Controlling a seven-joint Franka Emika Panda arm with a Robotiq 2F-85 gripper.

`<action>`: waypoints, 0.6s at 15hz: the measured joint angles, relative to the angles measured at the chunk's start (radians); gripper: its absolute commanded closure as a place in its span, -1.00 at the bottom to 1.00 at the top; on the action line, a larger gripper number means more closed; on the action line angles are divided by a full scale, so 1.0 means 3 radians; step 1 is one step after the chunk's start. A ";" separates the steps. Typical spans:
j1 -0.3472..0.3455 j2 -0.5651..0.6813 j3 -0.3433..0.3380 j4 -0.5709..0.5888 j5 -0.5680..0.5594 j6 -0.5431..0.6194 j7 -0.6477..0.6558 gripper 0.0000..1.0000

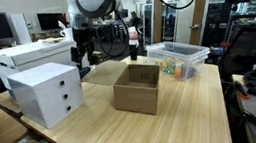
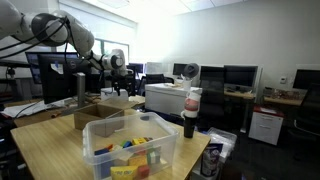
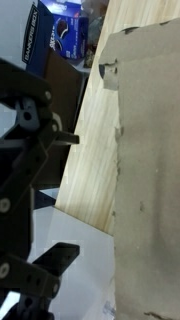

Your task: Close the top of the brown box

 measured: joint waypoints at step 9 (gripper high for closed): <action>0.0025 0.0303 -0.0013 0.0423 0.0011 -0.0305 0.0000 -0.02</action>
